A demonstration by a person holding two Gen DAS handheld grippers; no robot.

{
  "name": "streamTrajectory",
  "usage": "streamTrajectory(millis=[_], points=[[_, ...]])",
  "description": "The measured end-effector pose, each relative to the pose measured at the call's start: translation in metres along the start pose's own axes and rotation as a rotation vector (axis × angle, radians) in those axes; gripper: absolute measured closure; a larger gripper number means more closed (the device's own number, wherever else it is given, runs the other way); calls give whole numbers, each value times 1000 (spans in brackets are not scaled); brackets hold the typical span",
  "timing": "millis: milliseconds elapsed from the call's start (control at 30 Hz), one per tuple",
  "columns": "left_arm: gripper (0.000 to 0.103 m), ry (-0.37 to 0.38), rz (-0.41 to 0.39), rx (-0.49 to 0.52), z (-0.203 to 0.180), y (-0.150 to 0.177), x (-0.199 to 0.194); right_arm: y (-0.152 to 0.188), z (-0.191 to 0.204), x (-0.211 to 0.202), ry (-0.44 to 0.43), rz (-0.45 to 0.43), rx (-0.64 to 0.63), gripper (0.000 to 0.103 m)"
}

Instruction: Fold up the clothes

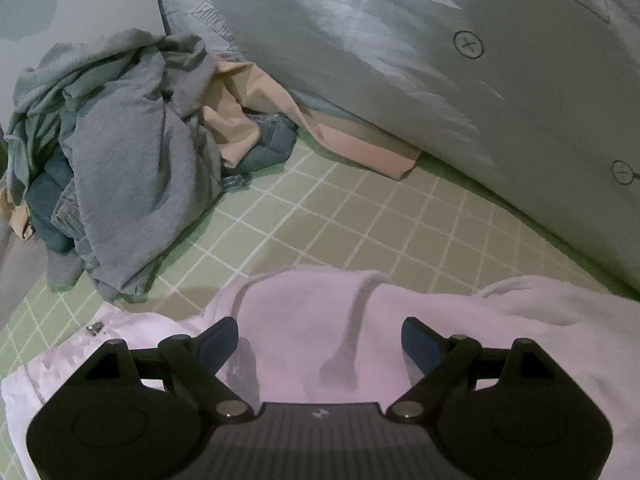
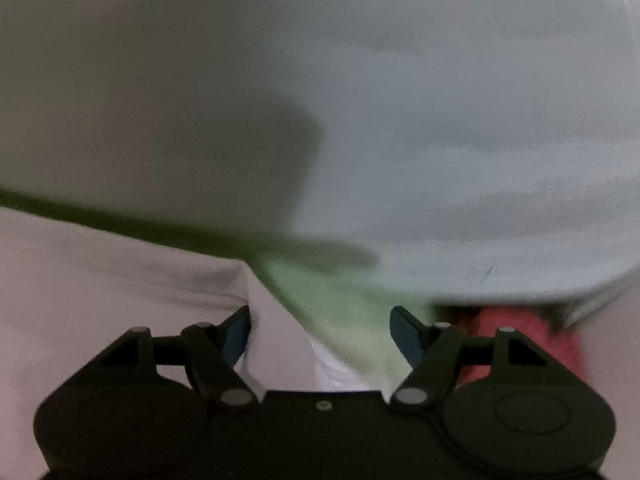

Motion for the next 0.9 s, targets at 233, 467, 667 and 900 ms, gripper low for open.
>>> streamTrajectory(millis=[233, 467, 667, 900], points=[[14, -3, -24, -2, 1, -9, 12, -9, -21, 6, 105, -5, 96, 28], [8, 40, -24, 26, -7, -25, 39, 11, 32, -42, -70, 72, 237, 22], [8, 30, 77, 65, -10, -15, 65, 18, 63, -76, -136, 134, 344, 22], [8, 94, 102, 34, 0, -21, 72, 31, 56, -124, -154, 149, 312, 22]])
Point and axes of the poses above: each gripper's, at about its wrist camera, not at the fingertips, and x roughly the way its jaws point, z to its left, y to its underside, the point moved 10 cm from there along x, roughly the way its jaws point, and after that the axes turned 15 degrees about -z, right-handed, at the moved point
